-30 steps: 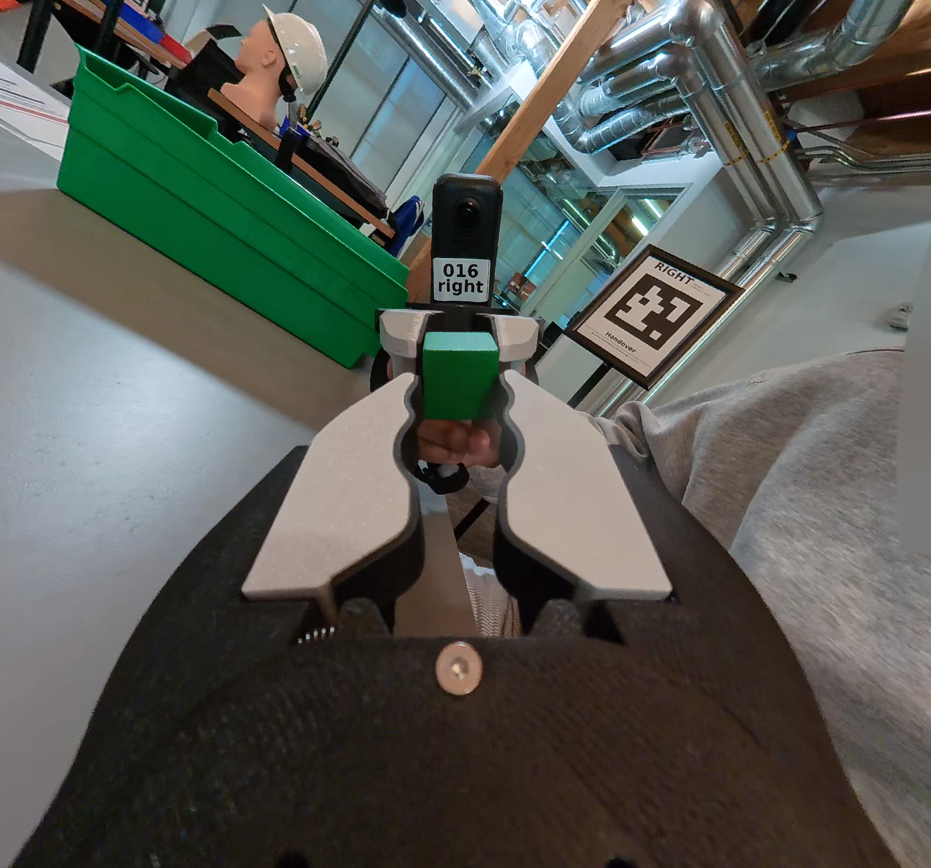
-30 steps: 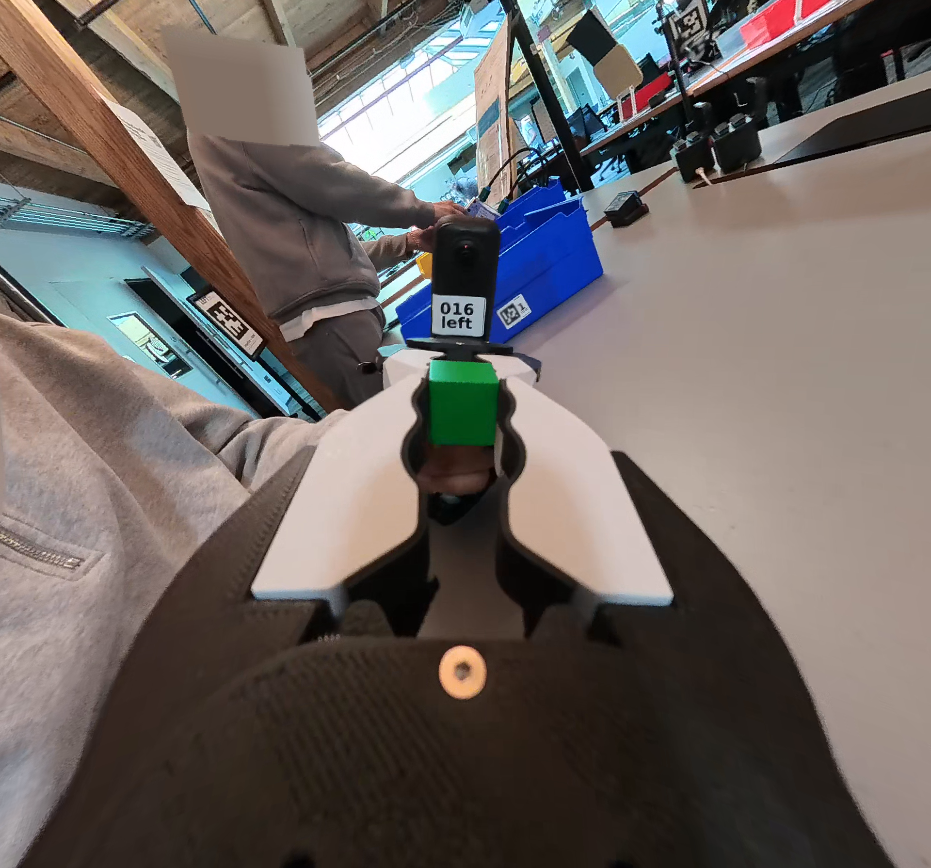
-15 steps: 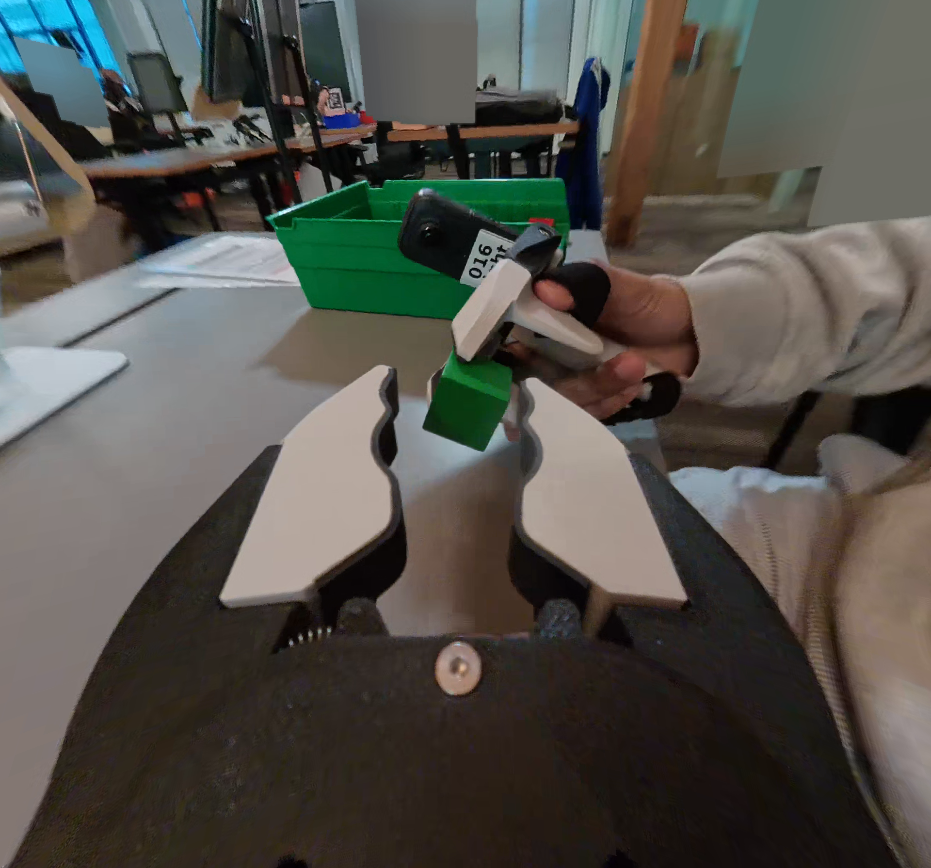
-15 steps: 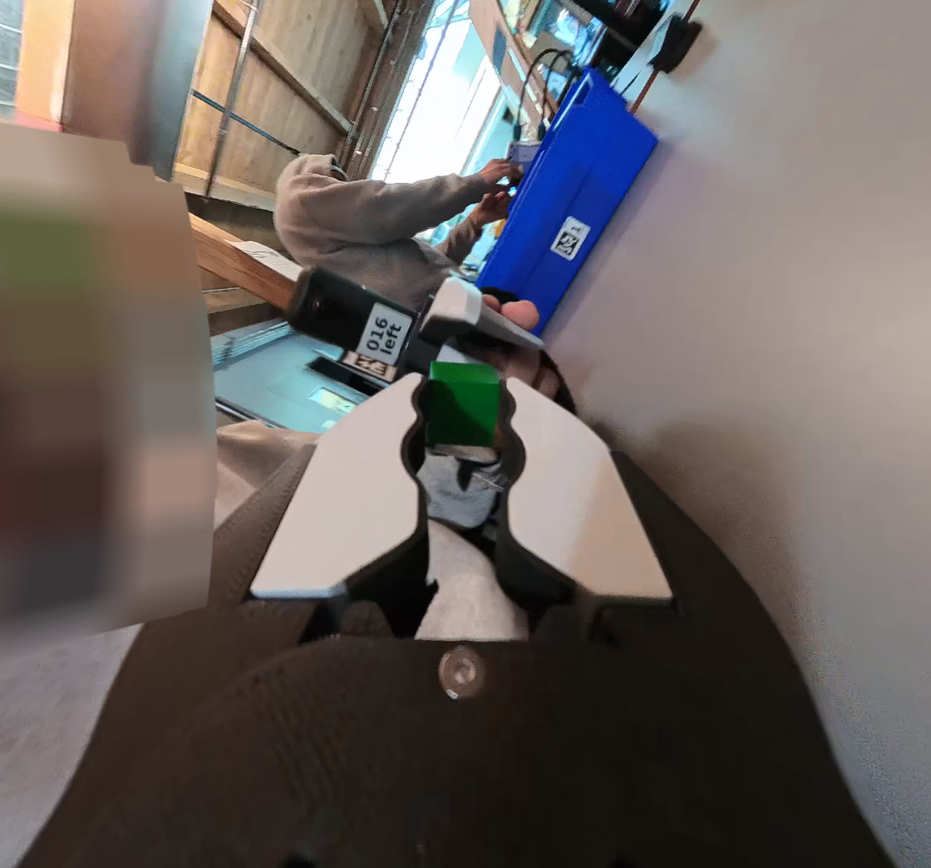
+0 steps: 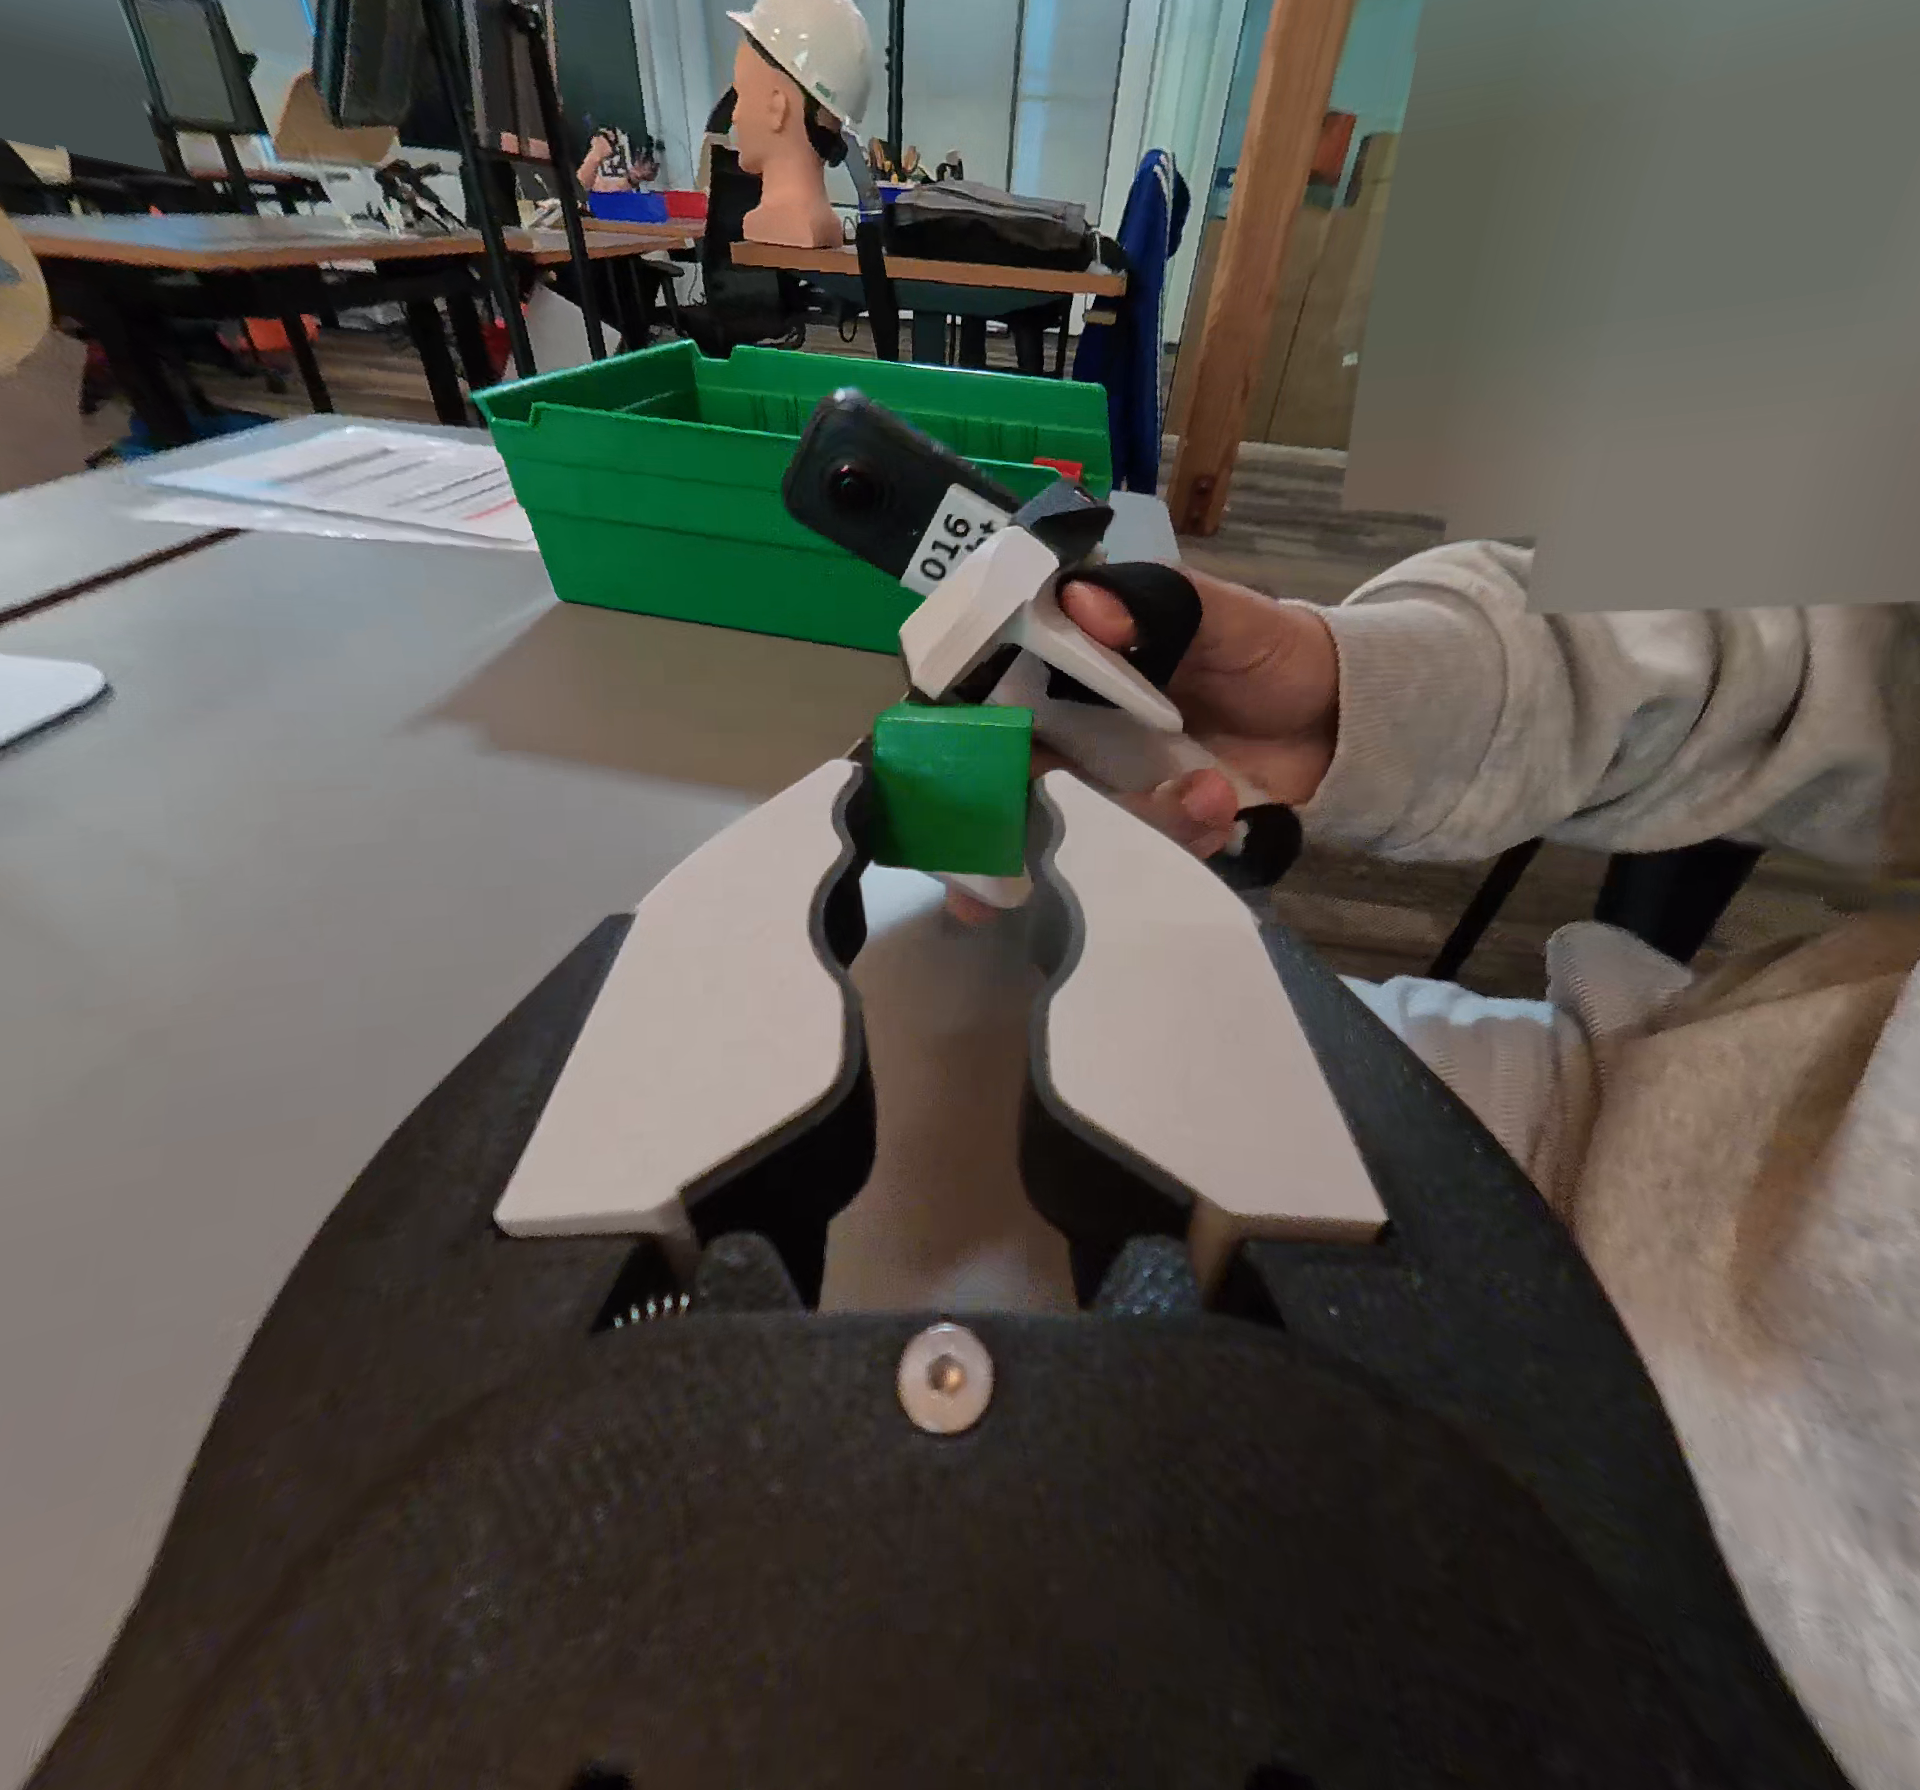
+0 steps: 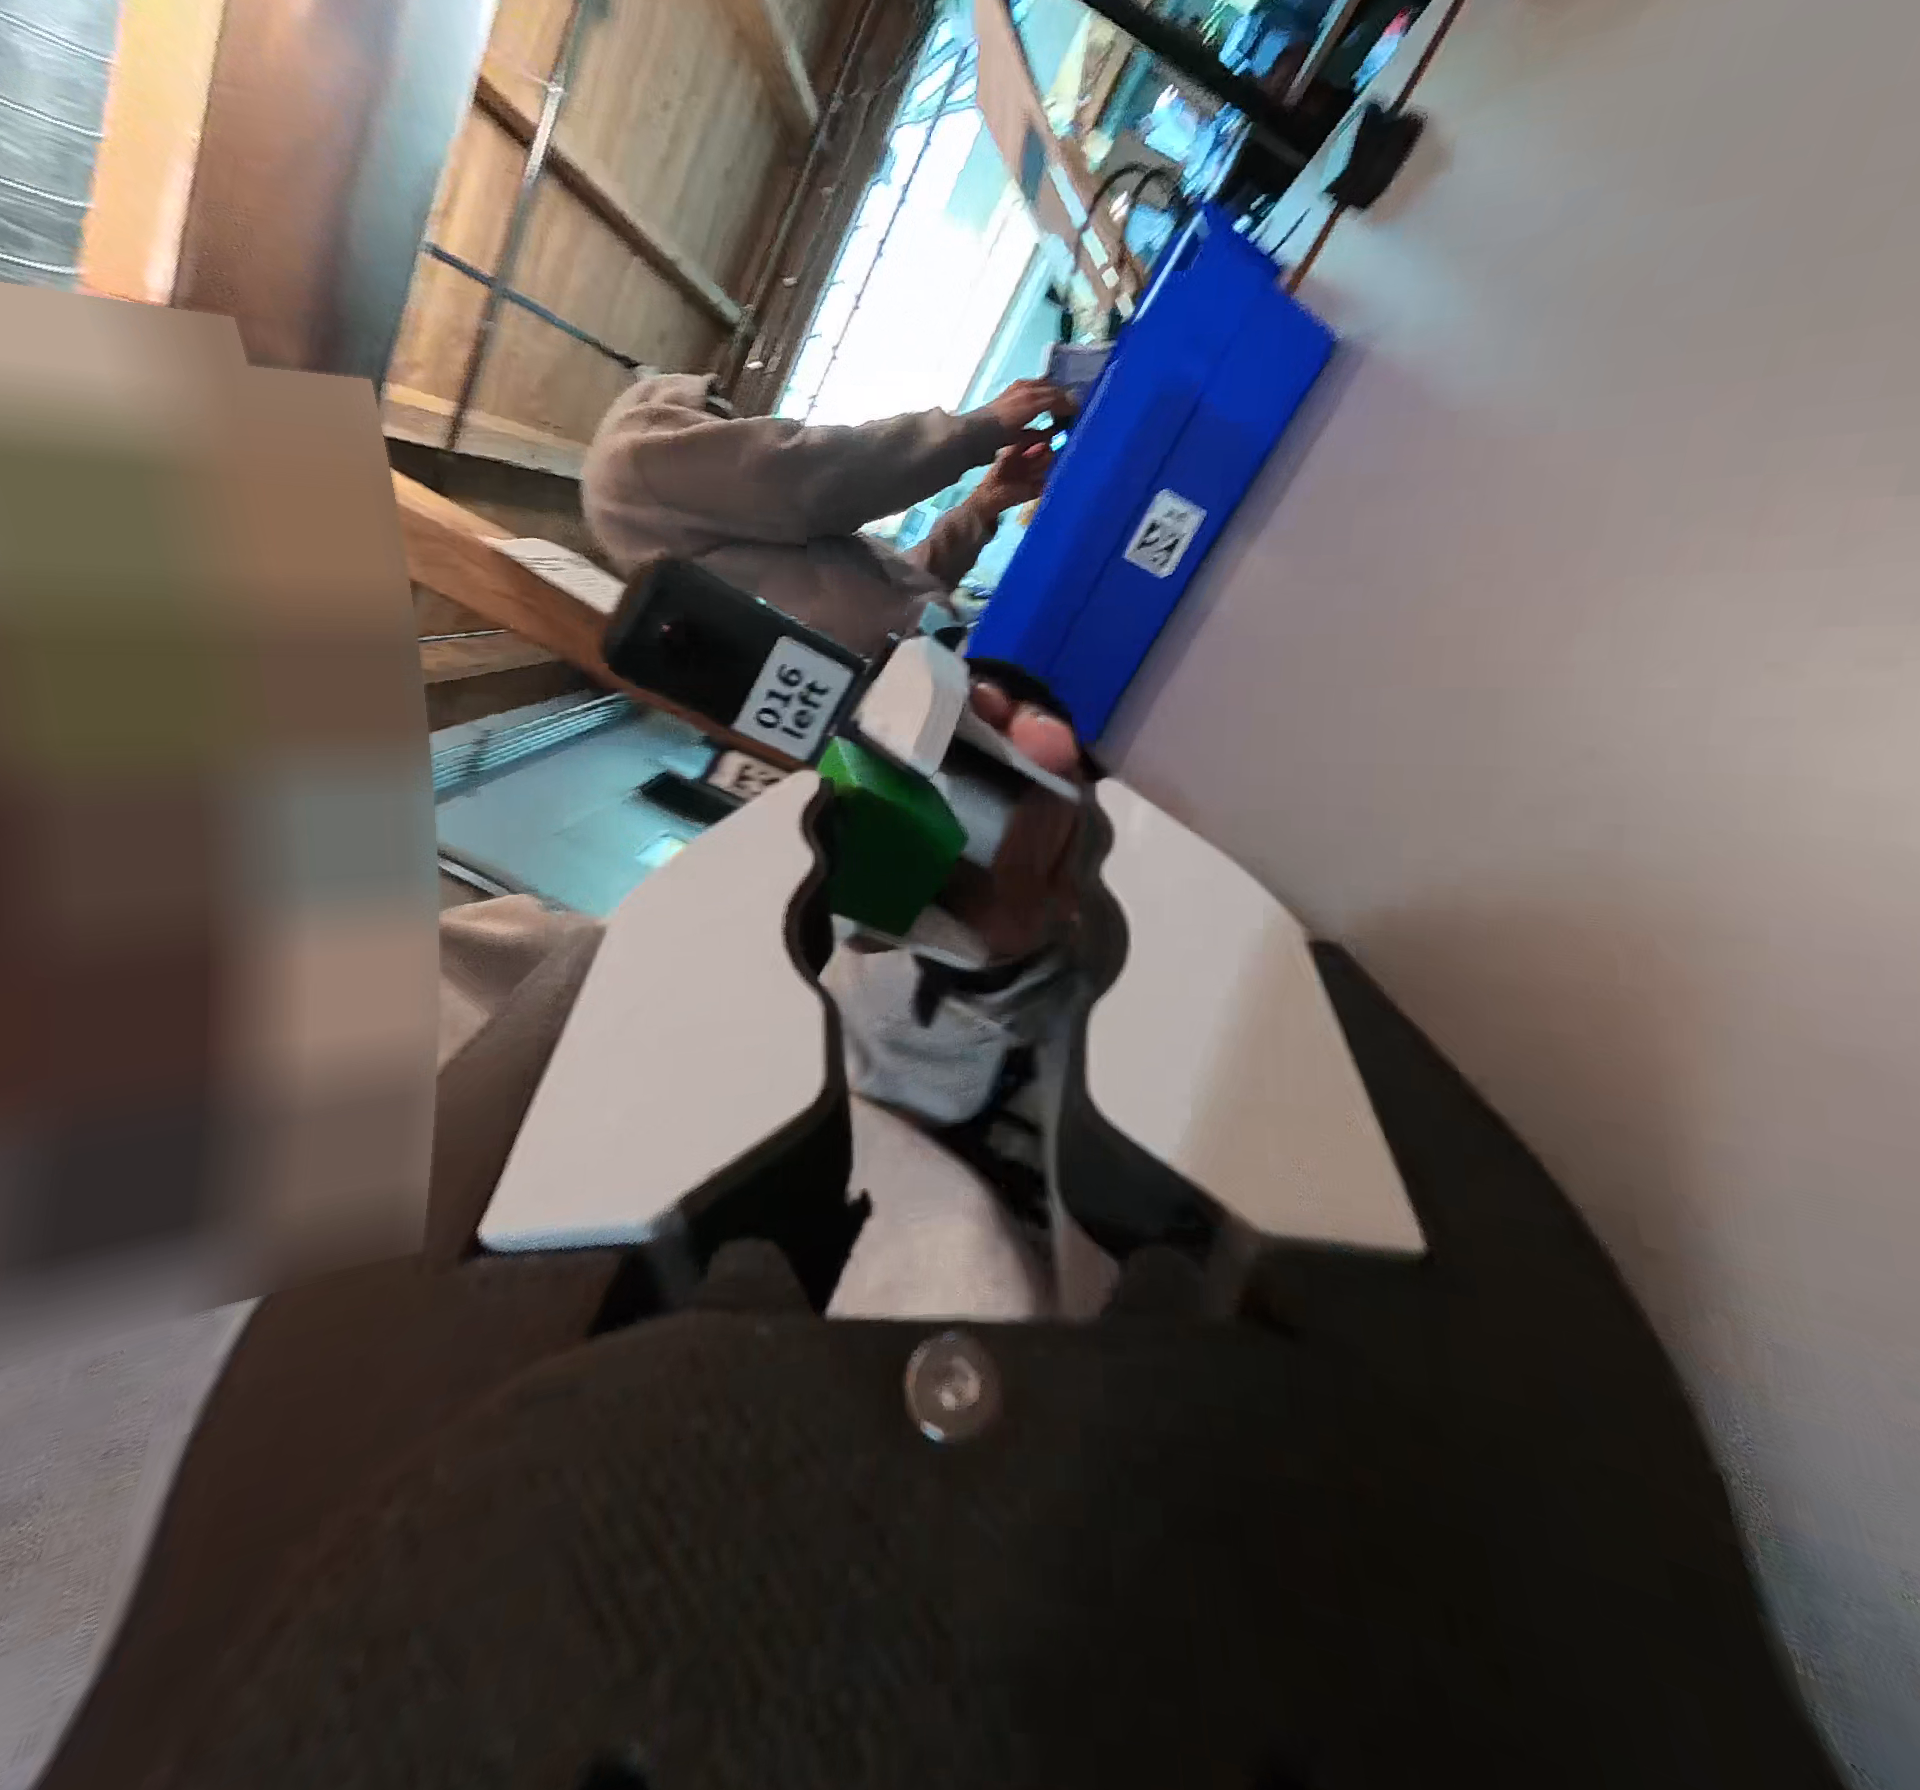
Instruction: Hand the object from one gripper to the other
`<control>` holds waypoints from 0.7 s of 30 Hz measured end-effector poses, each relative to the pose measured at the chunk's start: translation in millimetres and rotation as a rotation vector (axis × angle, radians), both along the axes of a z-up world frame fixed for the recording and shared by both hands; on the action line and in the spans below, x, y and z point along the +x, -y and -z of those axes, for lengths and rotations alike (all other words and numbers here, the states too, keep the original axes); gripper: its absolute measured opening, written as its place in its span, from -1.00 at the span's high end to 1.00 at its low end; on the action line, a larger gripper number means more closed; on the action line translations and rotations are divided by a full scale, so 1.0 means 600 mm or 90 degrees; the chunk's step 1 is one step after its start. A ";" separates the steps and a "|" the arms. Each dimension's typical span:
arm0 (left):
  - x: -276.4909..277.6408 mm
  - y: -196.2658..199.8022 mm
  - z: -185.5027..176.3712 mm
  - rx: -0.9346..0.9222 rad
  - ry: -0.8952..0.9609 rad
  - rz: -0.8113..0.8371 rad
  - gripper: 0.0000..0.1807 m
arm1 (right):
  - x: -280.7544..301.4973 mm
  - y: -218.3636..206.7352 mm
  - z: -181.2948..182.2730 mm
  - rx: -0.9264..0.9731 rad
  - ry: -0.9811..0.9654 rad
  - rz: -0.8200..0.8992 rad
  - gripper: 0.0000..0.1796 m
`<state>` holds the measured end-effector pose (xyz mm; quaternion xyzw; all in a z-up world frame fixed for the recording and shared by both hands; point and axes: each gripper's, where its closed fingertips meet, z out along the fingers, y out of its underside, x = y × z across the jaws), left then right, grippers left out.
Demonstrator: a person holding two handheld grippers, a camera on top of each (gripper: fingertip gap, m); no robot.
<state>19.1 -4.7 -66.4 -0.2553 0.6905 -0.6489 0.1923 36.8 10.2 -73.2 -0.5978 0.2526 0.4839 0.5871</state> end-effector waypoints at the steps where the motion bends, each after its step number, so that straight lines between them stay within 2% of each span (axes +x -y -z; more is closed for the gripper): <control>1: 0.002 -0.002 0.000 -0.019 -0.019 0.002 0.69 | 0.006 0.001 -0.001 -0.001 0.031 0.020 0.49; 5: 0.005 -0.011 -0.001 -0.151 -0.147 0.038 0.68 | 0.028 0.007 -0.023 0.024 0.211 0.121 0.29; 8: 0.007 -0.021 -0.011 -0.311 -0.261 0.087 0.67 | 0.029 0.010 -0.045 0.051 0.436 0.193 0.13; 10: 0.011 -0.028 -0.014 -0.390 -0.314 0.109 0.68 | 0.018 0.009 -0.051 0.056 0.616 0.216 0.09; 13: 0.009 -0.025 -0.007 -0.408 -0.354 0.132 0.68 | -0.004 0.005 -0.046 0.041 0.859 0.221 0.28; 15: 0.001 -0.013 -0.004 -0.393 -0.369 0.159 0.67 | -0.018 0.000 -0.035 0.031 0.965 0.210 0.43; 19: -0.009 0.005 0.002 -0.384 -0.393 0.193 0.66 | -0.040 -0.009 -0.013 0.016 1.050 0.155 0.68; 21: -0.010 0.005 -0.001 -0.394 -0.396 0.202 0.66 | -0.041 -0.007 -0.015 0.012 1.058 0.153 0.68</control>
